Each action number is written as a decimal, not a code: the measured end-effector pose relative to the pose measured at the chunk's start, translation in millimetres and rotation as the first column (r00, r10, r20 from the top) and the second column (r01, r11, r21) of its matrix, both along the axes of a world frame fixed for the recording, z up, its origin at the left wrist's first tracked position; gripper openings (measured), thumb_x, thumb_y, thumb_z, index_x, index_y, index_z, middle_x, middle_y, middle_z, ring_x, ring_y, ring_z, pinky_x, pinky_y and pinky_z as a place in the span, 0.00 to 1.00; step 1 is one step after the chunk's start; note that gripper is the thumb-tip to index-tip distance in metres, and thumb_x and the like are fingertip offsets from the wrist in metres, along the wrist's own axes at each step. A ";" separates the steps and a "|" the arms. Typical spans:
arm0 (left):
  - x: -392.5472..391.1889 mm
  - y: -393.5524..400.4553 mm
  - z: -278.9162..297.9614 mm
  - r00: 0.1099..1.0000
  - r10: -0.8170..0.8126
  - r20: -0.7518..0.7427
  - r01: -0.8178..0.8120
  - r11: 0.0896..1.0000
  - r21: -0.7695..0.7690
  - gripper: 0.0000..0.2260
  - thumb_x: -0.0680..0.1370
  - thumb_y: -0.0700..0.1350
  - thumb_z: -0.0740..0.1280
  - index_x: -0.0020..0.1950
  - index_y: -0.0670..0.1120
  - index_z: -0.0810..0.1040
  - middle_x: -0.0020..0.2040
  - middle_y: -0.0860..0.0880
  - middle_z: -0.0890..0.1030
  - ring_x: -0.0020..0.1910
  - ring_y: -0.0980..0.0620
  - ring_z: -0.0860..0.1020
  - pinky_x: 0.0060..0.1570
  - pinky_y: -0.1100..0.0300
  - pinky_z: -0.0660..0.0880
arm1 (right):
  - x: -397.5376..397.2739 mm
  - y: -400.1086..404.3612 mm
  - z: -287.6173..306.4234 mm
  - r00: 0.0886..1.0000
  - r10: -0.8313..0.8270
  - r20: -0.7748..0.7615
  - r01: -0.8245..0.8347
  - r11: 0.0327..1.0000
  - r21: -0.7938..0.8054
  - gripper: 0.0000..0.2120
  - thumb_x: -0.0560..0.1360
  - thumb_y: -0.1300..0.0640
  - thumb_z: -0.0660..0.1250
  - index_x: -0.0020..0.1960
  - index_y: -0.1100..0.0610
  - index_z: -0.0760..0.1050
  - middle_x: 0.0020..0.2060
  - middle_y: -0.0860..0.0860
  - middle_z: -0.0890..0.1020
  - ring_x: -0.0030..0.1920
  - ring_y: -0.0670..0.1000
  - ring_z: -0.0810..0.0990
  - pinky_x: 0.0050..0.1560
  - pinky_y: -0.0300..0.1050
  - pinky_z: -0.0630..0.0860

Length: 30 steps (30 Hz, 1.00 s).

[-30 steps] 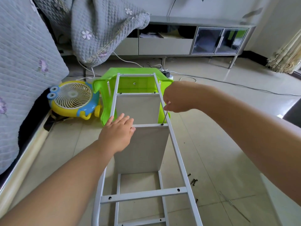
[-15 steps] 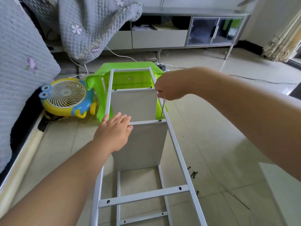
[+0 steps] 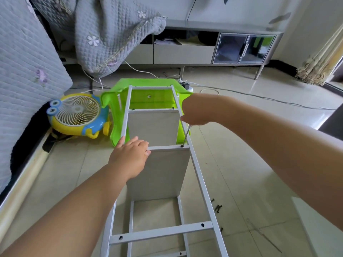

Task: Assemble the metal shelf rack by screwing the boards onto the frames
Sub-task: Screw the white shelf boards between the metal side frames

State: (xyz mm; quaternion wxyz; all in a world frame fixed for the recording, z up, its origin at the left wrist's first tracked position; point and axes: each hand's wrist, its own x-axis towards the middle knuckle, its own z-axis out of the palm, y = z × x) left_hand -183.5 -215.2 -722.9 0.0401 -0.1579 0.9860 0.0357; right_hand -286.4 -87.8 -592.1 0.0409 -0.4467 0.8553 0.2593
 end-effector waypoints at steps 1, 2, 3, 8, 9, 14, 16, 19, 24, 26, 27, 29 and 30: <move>0.0 0.6 -0.3 1.000 0.000 0.004 0.000 1.000 -0.009 0.17 0.83 0.48 0.48 0.71 0.48 0.61 0.73 0.53 0.63 0.75 0.55 0.53 0.73 0.53 0.44 | -0.4 0.8 -1.2 0.999 -0.035 -0.002 0.035 0.999 0.013 0.15 0.81 0.58 0.53 0.39 0.61 0.70 0.36 0.53 0.70 0.45 0.55 0.71 0.34 0.41 0.65; -0.2 0.9 -0.3 1.000 -0.001 0.007 0.001 1.000 -0.018 0.17 0.83 0.48 0.48 0.71 0.48 0.62 0.73 0.52 0.63 0.75 0.54 0.53 0.73 0.53 0.44 | -1.0 2.0 -0.7 0.998 -0.064 0.017 0.064 0.998 0.014 0.14 0.81 0.57 0.53 0.42 0.61 0.72 0.37 0.52 0.70 0.46 0.55 0.71 0.39 0.40 0.66; -0.4 0.9 -0.1 1.000 -0.001 0.008 0.001 1.000 -0.023 0.17 0.83 0.48 0.48 0.71 0.48 0.62 0.73 0.52 0.63 0.75 0.54 0.53 0.73 0.53 0.44 | -0.4 4.0 0.7 0.996 -0.076 0.047 0.075 0.997 0.005 0.14 0.81 0.55 0.53 0.44 0.61 0.72 0.37 0.52 0.69 0.45 0.54 0.71 0.42 0.40 0.67; -1.0 -2.1 0.4 1.000 -0.006 0.022 0.006 1.000 0.002 0.16 0.83 0.46 0.48 0.70 0.46 0.61 0.74 0.51 0.62 0.76 0.54 0.52 0.73 0.52 0.43 | 11.1 6.4 6.4 0.975 -0.041 0.219 0.072 0.988 -0.137 0.07 0.77 0.60 0.57 0.52 0.62 0.70 0.43 0.53 0.75 0.44 0.53 0.70 0.29 0.34 0.60; -0.5 -2.2 0.1 1.000 -0.009 0.025 0.009 1.000 0.007 0.17 0.83 0.46 0.48 0.71 0.46 0.60 0.74 0.51 0.61 0.76 0.54 0.51 0.73 0.53 0.43 | 11.3 4.5 6.0 0.974 -0.037 0.224 0.066 0.990 -0.125 0.09 0.77 0.61 0.57 0.53 0.64 0.73 0.43 0.55 0.78 0.42 0.53 0.72 0.29 0.34 0.61; 2.5 -2.2 -1.3 1.000 -0.021 0.012 0.021 1.000 0.002 0.20 0.83 0.46 0.47 0.75 0.46 0.53 0.77 0.52 0.52 0.76 0.54 0.47 0.73 0.53 0.41 | 0.3 -1.5 1.9 0.998 -0.037 0.055 0.040 0.997 -0.065 0.20 0.80 0.58 0.54 0.29 0.60 0.66 0.16 0.48 0.70 0.26 0.48 0.67 0.27 0.34 0.61; 2.9 -1.8 -1.9 1.000 -0.017 0.016 0.017 1.000 0.001 0.20 0.83 0.47 0.47 0.75 0.46 0.51 0.77 0.52 0.51 0.76 0.54 0.46 0.73 0.53 0.41 | 0.0 -1.4 -1.9 0.999 -0.043 -0.003 0.043 0.995 -0.085 0.20 0.81 0.58 0.52 0.31 0.60 0.63 0.28 0.51 0.69 0.31 0.51 0.67 0.29 0.37 0.61; 2.2 -1.4 -2.0 1.000 -0.011 0.024 0.011 1.000 0.002 0.21 0.83 0.48 0.47 0.76 0.47 0.51 0.77 0.52 0.52 0.76 0.54 0.46 0.73 0.53 0.41 | 4.0 2.9 1.0 0.997 -0.050 0.065 0.055 0.995 -0.088 0.12 0.80 0.52 0.52 0.43 0.58 0.66 0.36 0.51 0.68 0.42 0.54 0.69 0.40 0.41 0.66; 1.4 0.2 -2.3 1.000 -0.001 0.027 0.001 1.000 -0.001 0.21 0.83 0.48 0.47 0.76 0.46 0.50 0.77 0.52 0.52 0.76 0.54 0.46 0.73 0.54 0.41 | 7.6 3.9 2.1 0.983 -0.007 0.181 0.023 0.996 -0.089 0.12 0.78 0.60 0.56 0.53 0.65 0.74 0.48 0.58 0.79 0.46 0.56 0.76 0.31 0.39 0.63; 1.8 0.2 -0.8 1.000 -0.004 0.031 0.004 1.000 0.005 0.21 0.83 0.48 0.47 0.76 0.46 0.50 0.77 0.52 0.52 0.76 0.54 0.46 0.73 0.54 0.41 | 7.0 2.2 2.7 0.991 -0.002 0.130 0.014 0.995 -0.095 0.15 0.80 0.56 0.55 0.43 0.65 0.74 0.38 0.56 0.75 0.40 0.55 0.74 0.30 0.40 0.61; 1.9 0.0 -0.1 1.000 -0.008 0.029 0.007 1.000 0.009 0.21 0.83 0.48 0.47 0.76 0.46 0.50 0.77 0.52 0.52 0.76 0.54 0.46 0.73 0.54 0.41 | 6.1 1.1 3.5 0.993 -0.015 0.113 0.026 0.995 -0.096 0.17 0.80 0.55 0.54 0.36 0.63 0.70 0.32 0.54 0.71 0.33 0.53 0.73 0.28 0.39 0.61; 1.8 0.1 -0.4 1.000 -0.010 0.022 0.009 1.000 0.013 0.21 0.83 0.48 0.47 0.76 0.46 0.50 0.77 0.52 0.53 0.76 0.54 0.47 0.73 0.53 0.41 | -0.7 -1.4 3.2 0.981 -0.122 0.148 0.141 0.983 -0.120 0.18 0.79 0.57 0.54 0.31 0.60 0.66 0.24 0.52 0.67 0.16 0.47 0.69 0.24 0.36 0.62; 1.8 0.3 -0.5 1.000 -0.010 0.020 0.010 1.000 0.014 0.21 0.83 0.48 0.47 0.76 0.46 0.51 0.77 0.52 0.53 0.76 0.54 0.47 0.73 0.53 0.41 | -4.3 -1.6 2.5 0.970 -0.177 0.169 0.199 0.972 -0.125 0.18 0.78 0.58 0.55 0.30 0.60 0.66 0.21 0.52 0.68 0.11 0.45 0.65 0.25 0.36 0.63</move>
